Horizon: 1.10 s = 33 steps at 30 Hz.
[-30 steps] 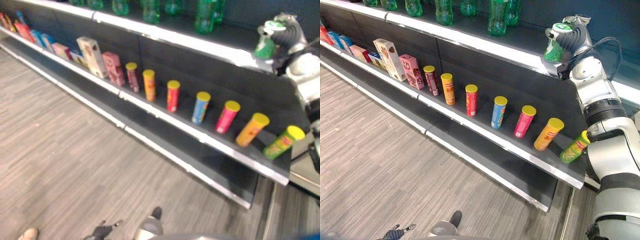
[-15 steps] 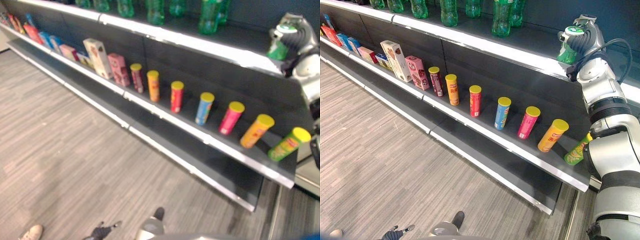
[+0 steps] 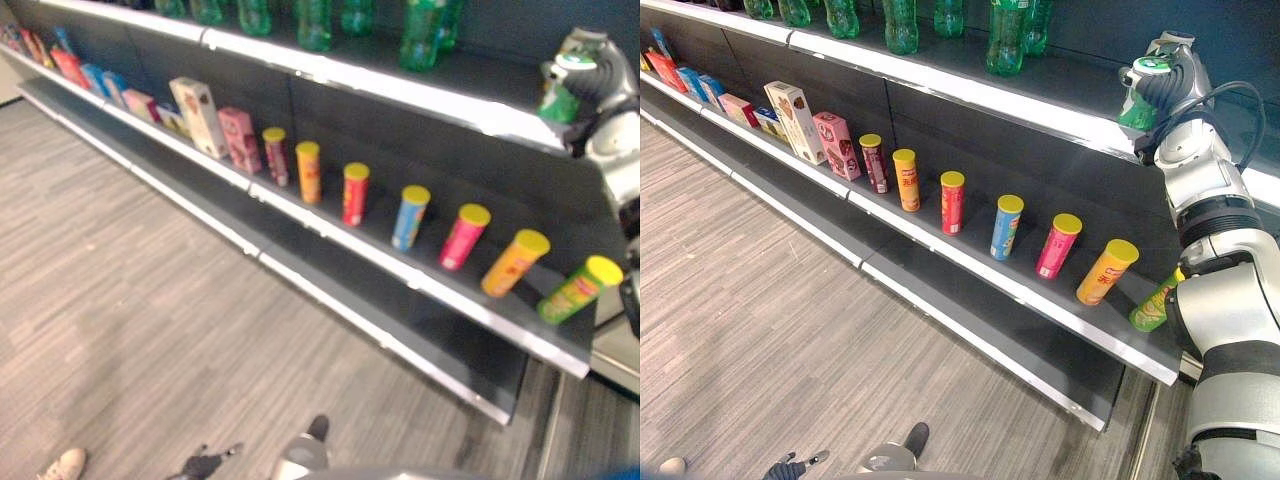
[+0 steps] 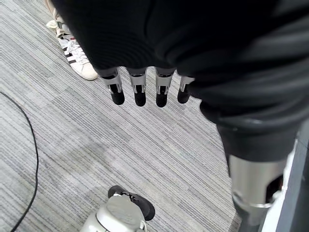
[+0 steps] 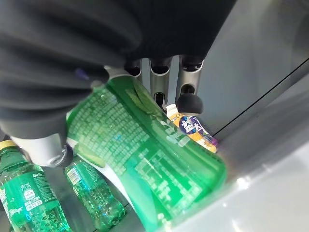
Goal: Put the goods on the table back onto the shelves and tidy them up.
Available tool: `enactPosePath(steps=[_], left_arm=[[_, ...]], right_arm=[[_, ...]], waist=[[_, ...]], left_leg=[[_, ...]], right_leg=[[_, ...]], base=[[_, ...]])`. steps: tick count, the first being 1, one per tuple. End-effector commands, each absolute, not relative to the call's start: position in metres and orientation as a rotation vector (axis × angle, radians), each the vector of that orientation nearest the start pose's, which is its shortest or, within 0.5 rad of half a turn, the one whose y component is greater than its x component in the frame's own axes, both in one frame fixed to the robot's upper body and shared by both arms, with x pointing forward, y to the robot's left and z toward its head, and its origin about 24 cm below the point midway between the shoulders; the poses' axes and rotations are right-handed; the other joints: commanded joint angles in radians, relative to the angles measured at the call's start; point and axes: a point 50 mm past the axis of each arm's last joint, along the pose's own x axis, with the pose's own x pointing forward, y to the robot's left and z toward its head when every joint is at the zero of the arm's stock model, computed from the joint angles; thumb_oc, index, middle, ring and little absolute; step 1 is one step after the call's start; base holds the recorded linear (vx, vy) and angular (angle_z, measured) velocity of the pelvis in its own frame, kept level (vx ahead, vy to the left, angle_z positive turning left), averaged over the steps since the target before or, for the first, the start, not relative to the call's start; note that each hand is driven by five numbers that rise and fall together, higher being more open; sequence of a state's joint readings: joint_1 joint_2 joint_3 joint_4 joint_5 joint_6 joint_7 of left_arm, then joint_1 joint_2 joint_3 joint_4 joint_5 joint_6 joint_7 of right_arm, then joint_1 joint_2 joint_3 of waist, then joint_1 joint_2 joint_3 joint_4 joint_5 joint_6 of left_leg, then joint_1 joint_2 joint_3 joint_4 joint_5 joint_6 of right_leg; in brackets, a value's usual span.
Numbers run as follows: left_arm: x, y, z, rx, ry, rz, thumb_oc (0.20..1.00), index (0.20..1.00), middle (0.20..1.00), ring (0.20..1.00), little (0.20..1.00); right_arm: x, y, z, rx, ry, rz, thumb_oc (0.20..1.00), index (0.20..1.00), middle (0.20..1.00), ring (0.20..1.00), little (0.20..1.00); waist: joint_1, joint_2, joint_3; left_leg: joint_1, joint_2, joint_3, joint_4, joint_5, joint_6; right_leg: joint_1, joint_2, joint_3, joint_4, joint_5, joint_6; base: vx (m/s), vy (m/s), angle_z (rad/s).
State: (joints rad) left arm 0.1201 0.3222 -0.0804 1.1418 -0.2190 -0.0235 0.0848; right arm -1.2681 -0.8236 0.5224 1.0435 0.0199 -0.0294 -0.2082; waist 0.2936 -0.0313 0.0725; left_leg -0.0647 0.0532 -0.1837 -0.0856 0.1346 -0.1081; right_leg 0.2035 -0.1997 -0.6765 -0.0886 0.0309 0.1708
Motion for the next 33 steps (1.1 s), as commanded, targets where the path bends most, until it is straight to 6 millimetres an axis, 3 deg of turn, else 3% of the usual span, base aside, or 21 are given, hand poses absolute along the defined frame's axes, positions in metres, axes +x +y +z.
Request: enactPosePath(steps=[1, 2, 3, 4, 5, 16, 22, 26, 28, 29, 30, 32, 33], left_arm=[[0.064, 0.284, -0.148, 0.267, 1.199, 0.318, 1.000, 1.000, 1.000, 1.000, 1.000], [0.064, 0.284, -0.148, 0.267, 1.199, 0.318, 1.000, 1.000, 1.000, 1.000, 1.000], [0.065, 0.283, -0.148, 0.262, 1.194, 0.317, 1.000, 1.000, 1.000, 1.000, 1.000], [0.066, 0.283, -0.148, 0.263, 1.192, 0.318, 1.000, 1.000, 1.000, 1.000, 1.000], [0.068, 0.282, -0.148, 0.263, 1.187, 0.314, 1.000, 1.000, 1.000, 1.000, 1.000], [0.065, 0.283, -0.149, 0.273, 1.198, 0.308, 1.000, 1.000, 1.000, 1.000, 1.000], [0.066, 0.282, -0.149, 0.277, 1.196, 0.301, 1.000, 1.000, 1.000, 1.000, 1.000], [0.066, 0.281, -0.149, 0.276, 1.198, 0.309, 1.000, 1.000, 1.000, 1.000, 1.000], [0.064, 0.280, -0.150, 0.272, 1.203, 0.316, 1.000, 1.000, 1.000, 1.000, 1.000], [0.063, 0.281, -0.150, 0.276, 1.205, 0.318, 1.000, 1.000, 1.000, 1.000, 1.000], [0.060, 0.279, -0.151, 0.260, 1.214, 0.337, 1.000, 1.000, 1.000, 1.000, 1.000], [0.057, 0.281, -0.150, 0.264, 1.221, 0.340, 1.000, 1.000, 1.000, 1.000, 1.000], [0.079, 0.277, -0.148, 0.309, 1.169, 0.295, 1.000, 1.000, 1.000, 1.000, 1.000]], right_arm=[[0.394, -0.272, 0.324, -0.976, -0.346, -0.448, 0.200, 0.200, 0.200, 0.200, 0.200], [0.394, -0.272, 0.324, -0.976, -0.346, -0.448, 0.200, 0.200, 0.200, 0.200, 0.200], [0.395, -0.272, 0.323, -0.981, -0.344, -0.445, 0.520, 0.520, 0.520, 0.520, 0.520], [0.395, -0.272, 0.322, -0.979, -0.340, -0.447, 0.520, 0.520, 0.520, 0.520, 0.520], [0.395, -0.273, 0.322, -0.981, -0.339, -0.449, 1.000, 1.000, 1.000, 1.000, 1.000], [0.391, -0.277, 0.332, -0.969, -0.372, -0.481, 1.000, 1.000, 1.000, 1.000, 1.000], [0.380, -0.283, 0.354, -0.920, -0.462, -0.540, 1.000, 1.000, 1.000, 1.000, 1.000], [0.363, -0.280, 0.378, -0.857, -0.623, -0.581, 1.000, 1.000, 1.000, 1.000, 1.000], [0.349, -0.269, 0.393, -0.848, -0.756, -0.583, 1.000, 1.000, 1.000, 1.000, 1.000], [0.343, -0.265, 0.392, -0.828, -0.806, -0.582, 1.000, 1.000, 1.000, 1.000, 1.000], [0.327, -0.248, 0.395, -0.798, -0.941, -0.548, 1.000, 1.000, 1.000, 1.000, 1.000], [0.321, -0.241, 0.390, -0.768, -0.984, -0.523, 1.000, 1.000, 1.000, 1.000, 1.000], [0.317, -0.208, 0.374, -0.665, -1.052, -0.353, 1.000, 1.000, 1.000, 1.000, 1.000]], waist=[[0.022, -0.015, -0.028], [0.022, -0.015, -0.028], [0.022, -0.015, -0.028], [0.022, -0.014, -0.028], [0.021, -0.014, -0.027], [0.015, -0.017, -0.031], [0.004, -0.019, -0.032], [-0.014, -0.020, -0.031], [-0.033, -0.014, -0.029], [-0.041, -0.016, -0.027], [-0.065, -0.007, -0.024], [-0.070, -0.011, -0.025], [-0.116, -0.011, -0.027]], left_leg=[[0.049, 0.055, 0.122, -0.001, -0.089, -0.083], [0.049, 0.055, 0.122, -0.001, -0.089, -0.083], [0.049, 0.055, 0.123, -0.001, -0.089, -0.082], [0.049, 0.054, 0.122, -0.001, -0.090, -0.082], [0.049, 0.054, 0.123, -0.001, -0.089, -0.082], [0.054, 0.051, 0.130, -0.002, -0.096, -0.079], [0.057, 0.051, 0.136, -0.002, -0.099, -0.077], [0.063, 0.052, 0.148, -0.001, -0.107, -0.072], [0.069, 0.054, 0.158, -0.001, -0.114, -0.068], [0.062, 0.045, 0.165, -0.002, -0.099, -0.054], [0.071, 0.047, 0.182, -0.002, -0.110, -0.047], [0.077, 0.047, 0.193, -0.002, -0.115, -0.042], [0.094, 0.048, 0.231, -0.002, -0.129, -0.032]], right_leg=[[-0.028, 0.008, 0.037, 0.075, -0.094, -0.027], [-0.028, 0.008, 0.037, 0.075, -0.094, -0.027], [-0.028, 0.007, 0.039, 0.074, -0.094, -0.026], [-0.029, 0.007, 0.039, 0.074, -0.094, -0.026], [-0.029, 0.007, 0.040, 0.074, -0.094, -0.026], [-0.027, 0.003, 0.045, 0.074, -0.090, -0.023], [-0.027, 0.001, 0.048, 0.071, -0.086, -0.021], [-0.033, -0.001, 0.063, 0.070, -0.081, -0.017], [-0.040, -0.003, 0.078, 0.069, -0.076, -0.014], [-0.056, -0.014, 0.075, 0.071, -0.052, -0.017], [-0.067, -0.018, 0.100, 0.069, -0.046, -0.013], [-0.074, -0.020, 0.115, 0.069, -0.042, -0.011], [-0.092, -0.025, 0.162, 0.070, -0.029, -0.005]], base=[[0.00, 0.000, 0.00], [0.00, 0.000, 0.00], [0.00, 0.000, 0.00], [0.00, 0.000, 0.00], [0.00, 0.000, 0.00], [0.00, 0.000, 0.00], [0.00, 0.000, 0.00], [0.00, 0.031, -0.01], [-0.04, 0.077, -0.03], [-0.08, 0.132, -0.08], [-0.07, 0.115, -0.10], [0.01, 0.083, -0.29], [0.02, 0.125, -0.56]])
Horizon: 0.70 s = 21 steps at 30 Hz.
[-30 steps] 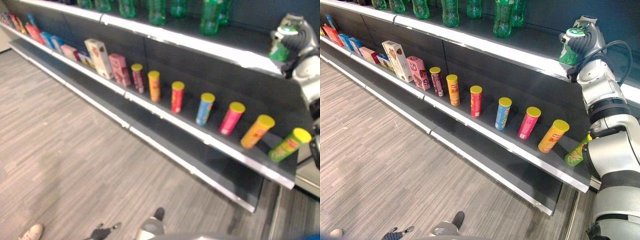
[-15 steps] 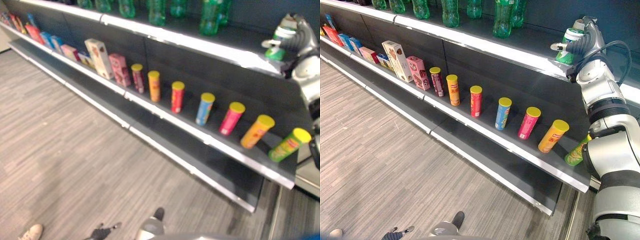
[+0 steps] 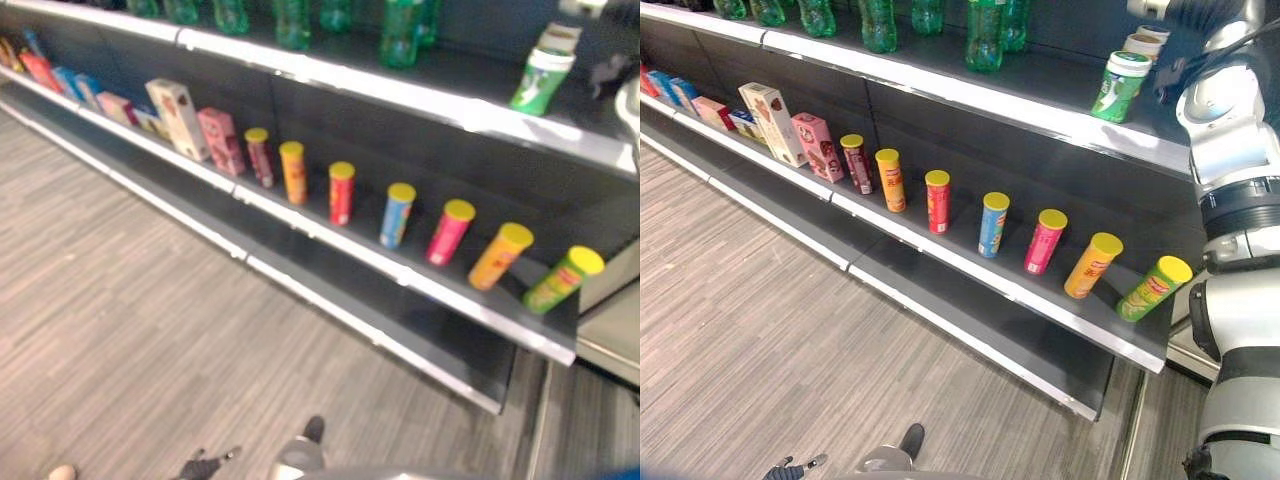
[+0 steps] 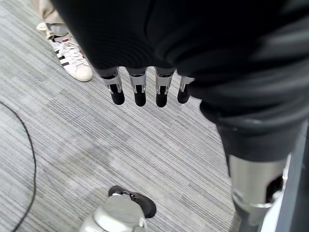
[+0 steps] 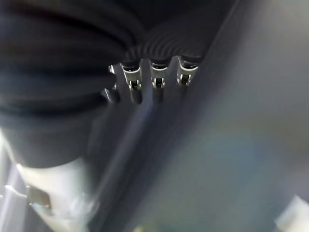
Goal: Put the goods on the table back onto the shelves and tidy them up.
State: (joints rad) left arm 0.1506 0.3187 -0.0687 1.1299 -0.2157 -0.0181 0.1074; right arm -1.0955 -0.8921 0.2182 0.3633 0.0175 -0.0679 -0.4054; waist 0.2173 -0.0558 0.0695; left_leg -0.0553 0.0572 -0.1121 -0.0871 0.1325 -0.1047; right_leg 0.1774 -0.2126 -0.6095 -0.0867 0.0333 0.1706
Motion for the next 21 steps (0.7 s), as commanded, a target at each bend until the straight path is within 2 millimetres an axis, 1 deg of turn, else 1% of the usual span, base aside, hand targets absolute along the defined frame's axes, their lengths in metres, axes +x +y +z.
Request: enactPosePath(steps=[1, 2, 3, 4, 5, 6, 8, 9, 10, 12, 13, 14, 15, 16, 17, 18, 19, 21], left_arm=[[0.082, 0.274, -0.149, 0.296, 1.167, 0.300, 1.000, 1.000, 1.000, 1.000, 1.000], [0.083, 0.275, -0.148, 0.298, 1.167, 0.300, 1.000, 1.000, 1.000, 1.000, 1.000], [0.088, 0.267, -0.150, 0.282, 1.159, 0.296, 1.000, 1.000, 1.000, 1.000, 1.000], [0.092, 0.265, -0.149, 0.267, 1.147, 0.304, 1.000, 1.000, 1.000, 1.000, 1.000], [0.092, 0.266, -0.149, 0.268, 1.148, 0.305, 1.000, 1.000, 1.000, 1.000, 1.000], [0.093, 0.266, -0.149, 0.266, 1.141, 0.299, 1.000, 1.000, 1.000, 1.000, 1.000], [0.097, 0.263, -0.149, 0.254, 1.126, 0.290, 1.000, 1.000, 1.000, 1.000, 1.000], [0.097, 0.262, -0.149, 0.252, 1.122, 0.284, 1.000, 1.000, 1.000, 1.000, 1.000], [0.095, 0.263, -0.149, 0.250, 1.123, 0.284, 1.000, 1.000, 1.000, 1.000, 1.000], [0.098, 0.265, -0.146, 0.248, 1.098, 0.277, 1.000, 1.000, 1.000, 1.000, 1.000], [0.095, 0.277, -0.143, 0.236, 1.102, 0.323, 1.000, 1.000, 1.000, 1.000, 1.000], [0.095, 0.277, -0.143, 0.237, 1.102, 0.323, 1.000, 1.000, 1.000, 1.000, 1.000], [0.092, 0.276, -0.142, 0.260, 1.087, 0.306, 1.000, 1.000, 1.000, 1.000, 1.000], [0.087, 0.277, -0.142, 0.277, 1.093, 0.287, 1.000, 1.000, 1.000, 1.000, 1.000], [0.087, 0.275, -0.142, 0.271, 1.079, 0.270, 1.000, 1.000, 1.000, 1.000, 1.000], [0.088, 0.272, -0.141, 0.260, 1.061, 0.253, 1.000, 1.000, 1.000, 1.000, 1.000], [0.088, 0.270, -0.140, 0.261, 1.052, 0.234, 1.000, 1.000, 1.000, 1.000, 1.000], [0.090, 0.268, -0.140, 0.247, 1.041, 0.210, 1.000, 1.000, 1.000, 1.000, 1.000]], right_arm=[[0.309, -0.197, 0.374, -0.627, -1.107, -0.313, 1.000, 1.000, 1.000, 1.000, 1.000], [0.308, -0.197, 0.374, -0.627, -1.106, -0.314, 1.000, 1.000, 1.000, 1.000, 1.000], [0.306, -0.187, 0.363, -0.602, -1.110, -0.233, 1.000, 1.000, 1.000, 1.000, 1.000], [0.293, -0.169, 0.354, -0.516, -1.150, -0.086, 1.000, 1.000, 1.000, 1.000, 1.000], [0.293, -0.170, 0.353, -0.514, -1.148, -0.085, 1.000, 1.000, 1.000, 1.000, 1.000], [0.289, -0.159, 0.340, -0.461, -1.124, 0.027, 1.000, 1.000, 1.000, 1.000, 1.000], [0.281, -0.141, 0.322, -0.356, -1.100, 0.212, 1.000, 1.000, 1.000, 1.000, 1.000], [0.277, -0.133, 0.311, -0.305, -1.070, 0.312, 1.000, 1.000, 1.000, 1.000, 1.000], [0.275, -0.126, 0.300, -0.232, -1.026, 0.407, 1.000, 1.000, 1.000, 1.000, 1.000], [0.268, -0.118, 0.278, -0.187, -0.935, 0.582, 1.000, 1.000, 1.000, 1.000, 1.000], [0.264, -0.124, 0.248, -0.039, -0.790, 0.680, 1.000, 1.000, 1.000, 1.000, 1.000], [0.264, -0.124, 0.248, -0.038, -0.790, 0.679, 1.000, 1.000, 1.000, 1.000, 1.000], [0.264, -0.130, 0.221, -0.029, -0.674, 0.702, 1.000, 1.000, 1.000, 1.000, 1.000], [0.260, -0.132, 0.203, -0.013, -0.590, 0.727, 1.000, 1.000, 1.000, 1.000, 1.000], [0.258, -0.134, 0.181, 0.029, -0.486, 0.742, 1.000, 1.000, 1.000, 1.000, 1.000], [0.255, -0.136, 0.152, 0.071, -0.357, 0.756, 1.000, 1.000, 1.000, 1.000, 1.000], [0.250, -0.140, 0.134, 0.048, -0.278, 0.758, 1.000, 1.000, 1.000, 1.000, 1.000], [0.246, -0.153, 0.095, -0.165, -0.099, 0.763, 1.000, 1.000, 1.000, 1.000, 1.000]], waist=[[-0.048, 0.014, -0.026], [-0.048, 0.012, -0.027], [-0.069, 0.011, -0.027], [-0.095, 0.009, -0.027], [-0.093, 0.007, -0.028], [-0.113, 0.007, -0.025], [-0.140, 0.004, -0.020], [-0.152, 0.001, -0.019], [-0.163, 0.001, -0.016], [-0.184, -0.003, -0.010], [-0.202, -0.001, 0.003], [-0.201, -0.002, 0.000], [-0.205, 0.001, 0.008], [-0.215, 0.002, 0.013], [-0.220, 0.002, 0.016], [-0.228, 0.002, 0.023], [-0.235, 0.002, 0.023], [-0.241, 0.002, 0.032]], left_leg=[[0.091, 0.044, 0.174, 0.000, -0.132, -0.032], [0.087, 0.042, 0.174, 0.000, -0.129, -0.030], [0.092, 0.039, 0.188, 0.000, -0.134, -0.026], [0.106, 0.038, 0.212, 0.000, -0.143, -0.020], [0.107, 0.037, 0.214, 0.000, -0.144, -0.019], [0.115, 0.036, 0.229, 0.000, -0.150, -0.012], [0.131, 0.032, 0.257, 0.000, -0.159, -0.001], [0.140, 0.028, 0.275, 0.000, -0.166, 0.006], [0.146, 0.026, 0.291, 0.000, -0.171, 0.011], [0.156, 0.018, 0.324, 0.000, -0.179, 0.019], [0.164, 0.009, 0.344, 0.000, -0.186, 0.025], [0.161, 0.009, 0.345, 0.000, -0.184, 0.026], [0.159, 0.004, 0.350, 0.000, -0.186, 0.030], [0.156, 0.000, 0.354, 0.000, -0.189, 0.033], [0.157, -0.002, 0.361, 0.000, -0.190, 0.035], [0.161, -0.003, 0.367, 0.000, -0.192, 0.037], [0.157, -0.004, 0.372, 0.000, -0.191, 0.038], [0.162, -0.004, 0.376, 0.000, -0.192, 0.037]], right_leg=[[-0.072, -0.015, 0.111, 0.069, -0.029, -0.004], [-0.075, -0.017, 0.111, 0.068, -0.025, -0.004], [-0.080, -0.020, 0.124, 0.068, -0.019, -0.002], [-0.089, -0.026, 0.150, 0.071, -0.012, 0.000], [-0.090, -0.026, 0.152, 0.072, -0.012, 0.001], [-0.101, -0.029, 0.173, 0.078, -0.006, 0.004], [-0.119, -0.035, 0.206, 0.087, 0.002, 0.009], [-0.131, -0.039, 0.232, 0.095, 0.009, 0.013], [-0.143, -0.044, 0.250, 0.098, 0.018, 0.017], [-0.163, -0.051, 0.286, 0.104, 0.033, 0.028], [-0.178, -0.059, 0.312, 0.110, 0.042, 0.035], [-0.181, -0.060, 0.313, 0.109, 0.044, 0.035], [-0.191, -0.066, 0.318, 0.115, 0.048, 0.038], [-0.196, -0.070, 0.326, 0.115, 0.051, 0.040], [-0.200, -0.074, 0.331, 0.118, 0.054, 0.042], [-0.203, -0.076, 0.340, 0.120, 0.056, 0.043], [-0.209, -0.079, 0.344, 0.117, 0.060, 0.044], [-0.209, -0.082, 0.345, 0.117, 0.064, 0.047]], base=[[0.01, 0.108, -0.60], [-0.01, 0.078, -0.79], [-0.02, 0.106, -0.78], [-0.01, 0.102, -0.67], [-0.02, 0.100, -0.47], [-0.02, 0.080, -0.53], [-0.03, 0.123, -0.64], [-0.05, 0.129, -0.65], [-0.05, 0.131, -0.74], [-0.07, 0.143, -0.68], [-0.06, 0.110, -0.48], [-0.09, 0.106, -0.39], [-0.06, 0.055, -0.29], [-0.07, 0.074, -0.24], [-0.05, 0.058, -0.13], [-0.04, 0.044, -0.14], [-0.04, 0.032, -0.17], [-0.04, 0.010, -0.26]])
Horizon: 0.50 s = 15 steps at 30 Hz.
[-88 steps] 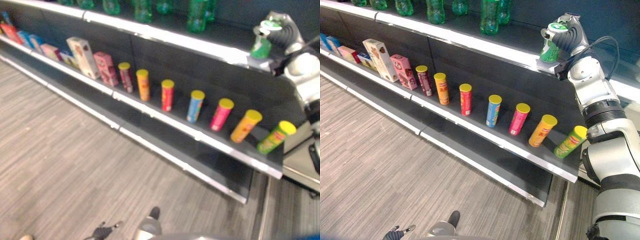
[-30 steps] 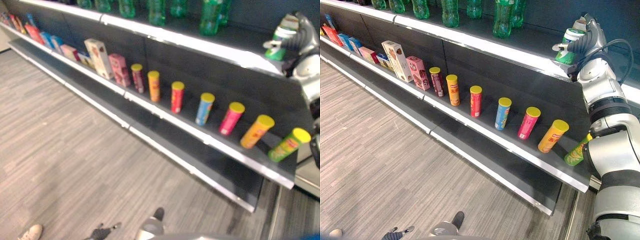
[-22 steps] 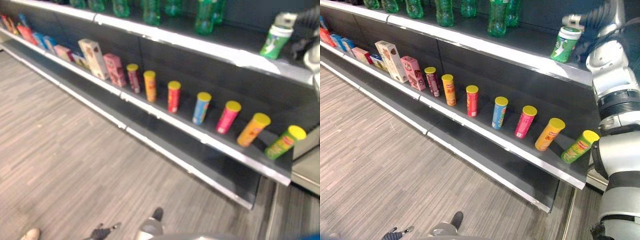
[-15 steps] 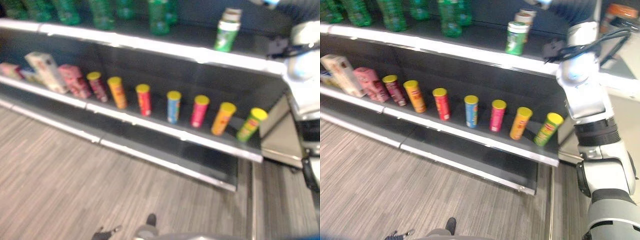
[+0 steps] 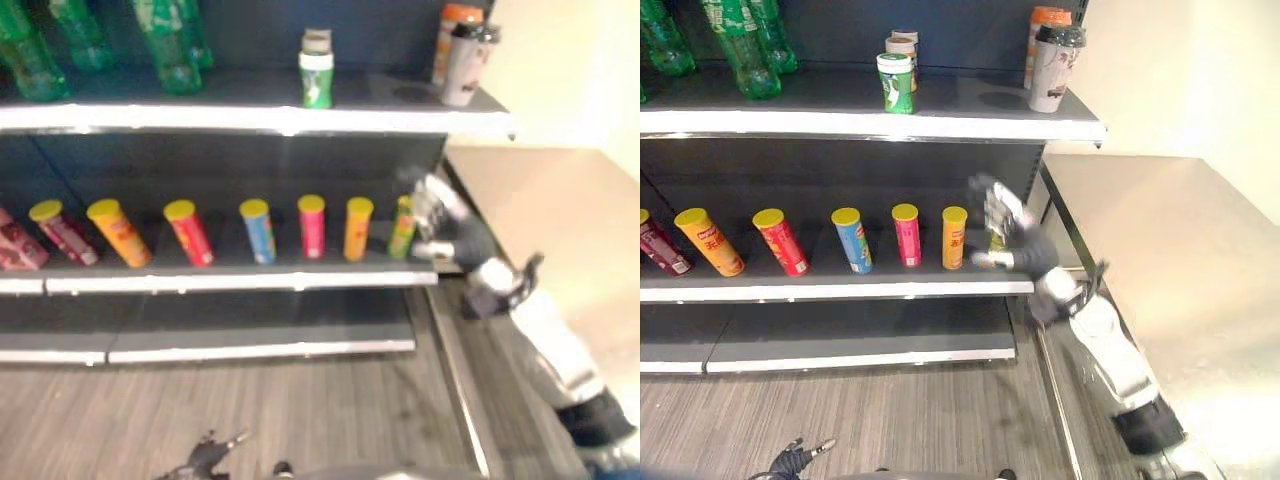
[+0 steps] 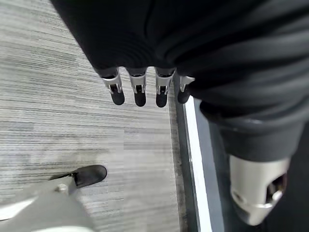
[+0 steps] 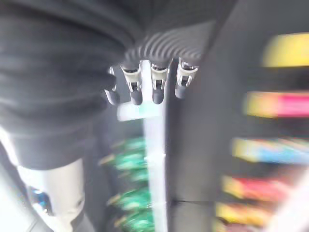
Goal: Put the goods on the table back onto the shelves and tidy them up.
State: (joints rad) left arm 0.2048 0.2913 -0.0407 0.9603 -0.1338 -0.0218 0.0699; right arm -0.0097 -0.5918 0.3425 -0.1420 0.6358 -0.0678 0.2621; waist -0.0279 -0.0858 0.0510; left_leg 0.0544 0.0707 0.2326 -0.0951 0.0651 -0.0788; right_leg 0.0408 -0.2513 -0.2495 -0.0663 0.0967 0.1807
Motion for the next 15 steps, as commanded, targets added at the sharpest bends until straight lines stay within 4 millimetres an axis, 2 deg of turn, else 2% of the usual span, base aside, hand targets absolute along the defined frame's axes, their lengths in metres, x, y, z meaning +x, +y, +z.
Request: enactPosePath(steps=[1, 4, 5, 6, 9, 11, 12, 13, 14, 15], left_arm=[[0.089, 0.269, -0.140, 0.255, 1.047, 0.199, 1.000, 1.000, 1.000, 1.000, 1.000], [0.088, 0.262, -0.144, 0.277, 1.067, 0.146, 1.000, 1.000, 1.000, 1.000, 1.000], [0.091, 0.258, -0.145, 0.271, 1.067, 0.136, 1.000, 1.000, 1.000, 1.000, 1.000], [0.092, 0.258, -0.145, 0.274, 1.067, 0.141, 1.000, 1.000, 1.000, 1.000, 1.000], [0.092, 0.255, -0.147, 0.281, 1.077, 0.145, 1.000, 1.000, 1.000, 1.000, 1.000], [0.091, 0.254, -0.149, 0.282, 1.090, 0.153, 1.000, 1.000, 1.000, 1.000, 1.000], [0.087, 0.253, -0.151, 0.282, 1.108, 0.159, 1.000, 1.000, 1.000, 1.000, 1.000], [0.087, 0.253, -0.151, 0.282, 1.108, 0.159, 1.000, 1.000, 1.000, 1.000, 1.000], [0.082, 0.256, -0.152, 0.286, 1.133, 0.176, 1.000, 1.000, 1.000, 1.000, 1.000], [0.081, 0.256, -0.152, 0.283, 1.141, 0.187, 1.000, 1.000, 1.000, 1.000, 1.000]], right_arm=[[0.244, -0.161, 0.076, -0.260, -0.011, 0.754, 1.000, 1.000, 1.000, 1.000, 1.000], [0.240, -0.171, 0.023, -0.391, 0.188, 0.706, 1.000, 1.000, 1.000, 1.000, 1.000], [0.239, -0.177, 0.000, -0.441, 0.274, 0.654, 1.000, 1.000, 1.000, 1.000, 1.000], [0.239, -0.178, -0.011, -0.498, 0.302, 0.638, 1.000, 1.000, 1.000, 1.000, 1.000], [0.221, -0.197, -0.057, -0.522, 0.498, 0.476, 1.000, 1.000, 1.000, 1.000, 1.000], [0.209, -0.207, -0.079, -0.509, 0.606, 0.374, 1.000, 1.000, 1.000, 1.000, 1.000], [0.196, -0.218, -0.095, -0.487, 0.698, 0.274, 1.000, 1.000, 1.000, 1.000, 1.000], [0.196, -0.218, -0.095, -0.487, 0.698, 0.274, 1.000, 1.000, 1.000, 1.000, 1.000], [0.184, -0.226, -0.107, -0.535, 0.768, 0.219, 1.000, 1.000, 1.000, 1.000, 1.000], [0.180, -0.229, -0.111, -0.532, 0.797, 0.193, 1.000, 1.000, 1.000, 1.000, 1.000]], waist=[[0.003, 0.032, 0.052], [0.005, 0.030, 0.057], [0.007, 0.031, 0.059], [0.011, 0.030, 0.057], [0.017, 0.029, 0.058], [0.021, 0.028, 0.053], [0.023, 0.029, 0.050], [0.023, 0.029, 0.050], [0.028, 0.030, 0.046], [0.028, 0.029, 0.045]], left_leg=[[0.049, -0.018, 0.031, 0.008, -0.123, 0.011], [0.055, -0.016, 0.034, 0.008, -0.123, 0.011], [0.061, -0.015, 0.032, 0.008, -0.124, 0.010], [0.057, -0.014, 0.030, 0.008, -0.121, 0.009], [0.058, -0.009, 0.017, 0.008, -0.118, 0.006], [0.053, -0.006, 0.009, 0.008, -0.114, 0.005], [0.054, -0.005, 0.002, 0.008, -0.113, 0.004], [0.054, -0.005, 0.002, 0.008, -0.113, 0.004], [0.056, -0.003, -0.004, 0.008, -0.113, 0.002], [0.057, -0.003, -0.008, 0.008, -0.112, 0.001]], right_leg=[[-0.075, -0.044, -0.015, 0.094, 0.001, 0.038], [-0.066, -0.046, -0.020, 0.084, 0.002, 0.037], [-0.058, -0.045, -0.022, 0.082, 0.001, 0.037], [-0.058, -0.046, -0.027, 0.078, 0.002, 0.037], [-0.040, -0.043, -0.044, 0.070, -0.005, 0.034], [-0.035, -0.042, -0.052, 0.066, -0.009, 0.031], [-0.025, -0.039, -0.056, 0.063, -0.014, 0.028], [-0.025, -0.039, -0.057, 0.063, -0.014, 0.028], [-0.014, -0.036, -0.067, 0.059, -0.020, 0.024], [-0.010, -0.034, -0.069, 0.058, -0.022, 0.023]], base=[[-0.03, -0.005, -0.17], [-0.01, -0.023, -0.12], [0.01, -0.045, -0.08], [0.00, -0.053, -0.05], [0.01, -0.064, 0.04], [0.02, -0.071, 0.18], [0.02, -0.055, 0.15], [0.04, -0.075, 0.12], [0.03, -0.054, 0.13], [0.04, -0.068, 0.17]])
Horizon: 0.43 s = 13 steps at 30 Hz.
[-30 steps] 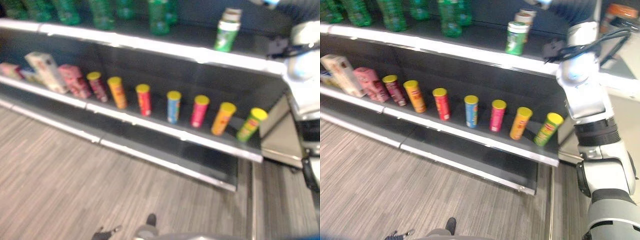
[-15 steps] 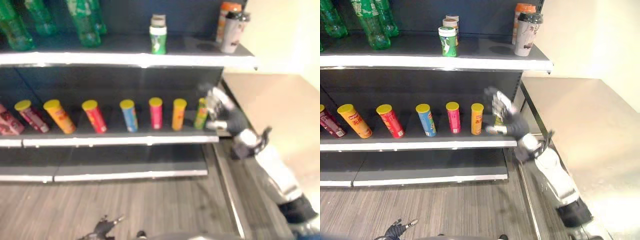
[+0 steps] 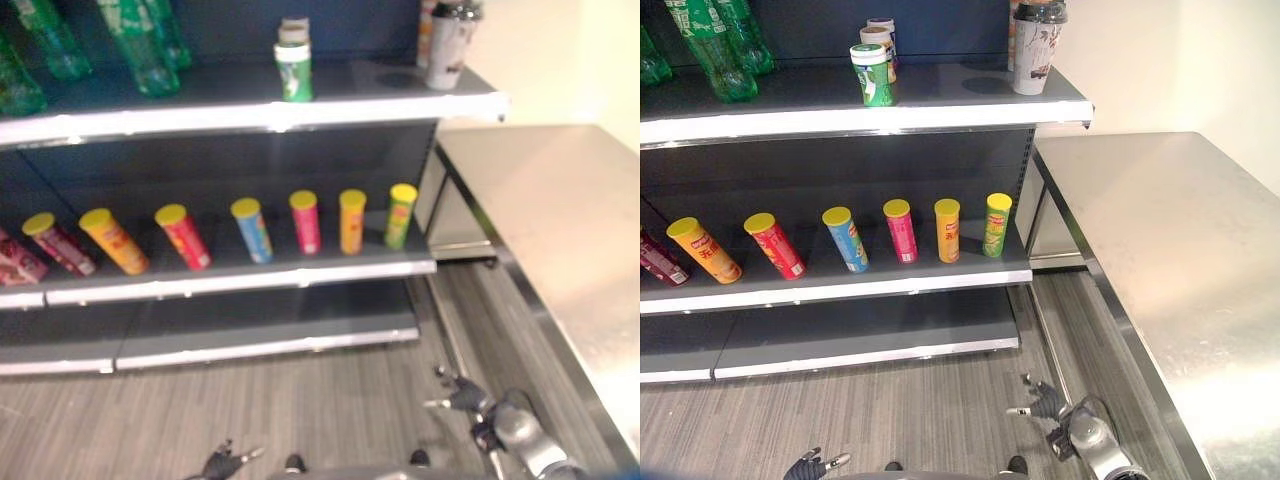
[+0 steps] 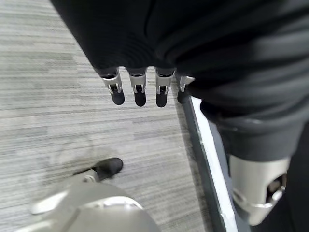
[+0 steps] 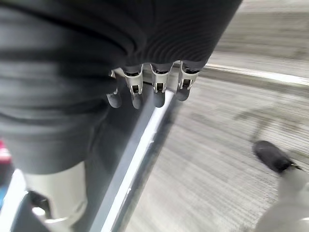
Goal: Put the goods on the table back onto the shelves and tidy them up.
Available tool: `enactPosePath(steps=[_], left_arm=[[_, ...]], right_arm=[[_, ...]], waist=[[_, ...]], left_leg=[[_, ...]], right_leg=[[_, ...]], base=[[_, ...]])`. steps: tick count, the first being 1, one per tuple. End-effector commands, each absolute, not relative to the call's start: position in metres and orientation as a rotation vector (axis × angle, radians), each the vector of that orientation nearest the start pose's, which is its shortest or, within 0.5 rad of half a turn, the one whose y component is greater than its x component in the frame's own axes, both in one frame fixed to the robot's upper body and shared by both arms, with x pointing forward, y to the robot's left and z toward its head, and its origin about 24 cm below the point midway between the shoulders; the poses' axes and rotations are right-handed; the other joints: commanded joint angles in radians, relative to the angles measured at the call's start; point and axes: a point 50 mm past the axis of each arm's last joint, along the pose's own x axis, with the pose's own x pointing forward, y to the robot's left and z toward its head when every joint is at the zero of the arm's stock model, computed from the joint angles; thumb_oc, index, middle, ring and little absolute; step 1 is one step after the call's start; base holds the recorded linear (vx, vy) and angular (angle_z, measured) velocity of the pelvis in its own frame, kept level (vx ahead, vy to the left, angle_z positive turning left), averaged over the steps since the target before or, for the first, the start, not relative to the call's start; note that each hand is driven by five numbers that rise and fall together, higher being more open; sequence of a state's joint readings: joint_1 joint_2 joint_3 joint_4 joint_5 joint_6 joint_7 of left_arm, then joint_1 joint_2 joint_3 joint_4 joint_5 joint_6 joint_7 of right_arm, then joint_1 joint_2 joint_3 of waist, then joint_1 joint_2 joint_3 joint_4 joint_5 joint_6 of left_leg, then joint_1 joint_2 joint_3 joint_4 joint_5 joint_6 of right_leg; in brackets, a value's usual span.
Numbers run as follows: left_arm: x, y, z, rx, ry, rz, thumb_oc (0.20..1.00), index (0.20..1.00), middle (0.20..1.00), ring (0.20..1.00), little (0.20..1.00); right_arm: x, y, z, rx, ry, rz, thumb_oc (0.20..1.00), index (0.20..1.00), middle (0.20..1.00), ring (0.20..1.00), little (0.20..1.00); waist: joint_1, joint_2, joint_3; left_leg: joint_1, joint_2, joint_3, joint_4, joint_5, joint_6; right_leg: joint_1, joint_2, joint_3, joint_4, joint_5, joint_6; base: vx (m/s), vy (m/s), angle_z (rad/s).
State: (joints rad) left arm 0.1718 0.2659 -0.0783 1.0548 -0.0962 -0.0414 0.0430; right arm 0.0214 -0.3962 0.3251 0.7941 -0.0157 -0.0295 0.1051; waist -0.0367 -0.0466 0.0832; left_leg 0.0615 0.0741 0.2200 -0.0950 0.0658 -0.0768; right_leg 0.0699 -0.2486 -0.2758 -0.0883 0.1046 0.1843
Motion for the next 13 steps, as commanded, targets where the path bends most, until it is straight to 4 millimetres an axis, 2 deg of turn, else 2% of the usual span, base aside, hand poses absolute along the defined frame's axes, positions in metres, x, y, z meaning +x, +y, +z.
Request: enactPosePath(steps=[1, 2, 3, 4, 5, 7, 13], left_arm=[[0.081, 0.258, -0.152, 0.281, 1.144, 0.197, 1.000, 1.000, 1.000, 1.000, 1.000], [0.080, 0.258, -0.153, 0.282, 1.150, 0.204, 1.000, 1.000, 1.000, 1.000, 1.000], [0.080, 0.258, -0.153, 0.282, 1.150, 0.204, 1.000, 1.000, 1.000, 1.000, 1.000], [0.081, 0.257, -0.153, 0.266, 1.149, 0.212, 1.000, 1.000, 1.000, 1.000, 1.000], [0.082, 0.257, -0.153, 0.266, 1.149, 0.212, 1.000, 1.000, 1.000, 1.000, 1.000], [0.081, 0.259, -0.153, 0.251, 1.153, 0.226, 1.000, 1.000, 1.000, 1.000, 1.000], [0.075, 0.263, -0.154, 0.242, 1.183, 0.247, 1.000, 1.000, 1.000, 1.000, 1.000]], right_arm=[[0.174, -0.232, -0.116, -0.528, 0.839, 0.167, 1.000, 1.000, 1.000, 1.000, 1.000], [0.165, -0.235, -0.123, -0.514, 0.890, 0.134, 1.000, 1.000, 1.000, 1.000, 1.000], [0.165, -0.235, -0.123, -0.514, 0.889, 0.134, 1.000, 1.000, 1.000, 1.000, 1.000], [0.150, -0.239, -0.134, -0.490, 0.976, 0.077, 1.000, 1.000, 1.000, 1.000, 1.000], [0.150, -0.239, -0.134, -0.490, 0.976, 0.077, 1.000, 1.000, 1.000, 1.000, 1.000], [0.132, -0.243, -0.143, -0.470, 1.068, 0.042, 1.000, 1.000, 1.000, 1.000, 1.000], [0.104, -0.248, -0.152, -0.377, 1.165, -0.034, 1.000, 1.000, 1.000, 1.000, 1.000]], waist=[[0.038, -0.009, 0.013], [0.039, -0.008, 0.012], [0.039, -0.008, 0.013], [0.040, -0.007, 0.011], [0.040, -0.008, 0.011], [0.042, -0.006, 0.009], [0.035, -0.011, 0.006]], left_leg=[[0.050, -0.006, 0.002, 0.008, -0.112, -0.001], [0.050, -0.005, -0.001, 0.008, -0.112, -0.002], [0.050, -0.005, -0.002, 0.008, -0.112, -0.002], [0.050, -0.004, -0.006, 0.008, -0.111, -0.003], [0.050, -0.004, -0.006, 0.008, -0.111, -0.003], [0.050, -0.001, -0.011, 0.008, -0.110, -0.006], [0.048, 0.008, -0.014, 0.008, -0.107, -0.013]], right_leg=[[-0.036, -0.035, -0.045, 0.078, -0.031, 0.018], [-0.033, -0.033, -0.048, 0.077, -0.033, 0.017], [-0.032, -0.033, -0.049, 0.077, -0.033, 0.017], [-0.026, -0.028, -0.054, 0.074, -0.036, 0.014], [-0.026, -0.028, -0.055, 0.074, -0.036, 0.014], [-0.019, -0.024, -0.062, 0.070, -0.039, 0.012], [-0.008, -0.011, -0.069, 0.060, -0.043, 0.008]], base=[[0.02, -0.042, 0.17], [0.02, -0.031, 0.15], [0.02, -0.040, 0.09], [0.00, 0.000, 0.00], [0.03, -0.041, 0.06], [0.03, -0.035, 0.10], [0.02, -0.033, 0.07]])
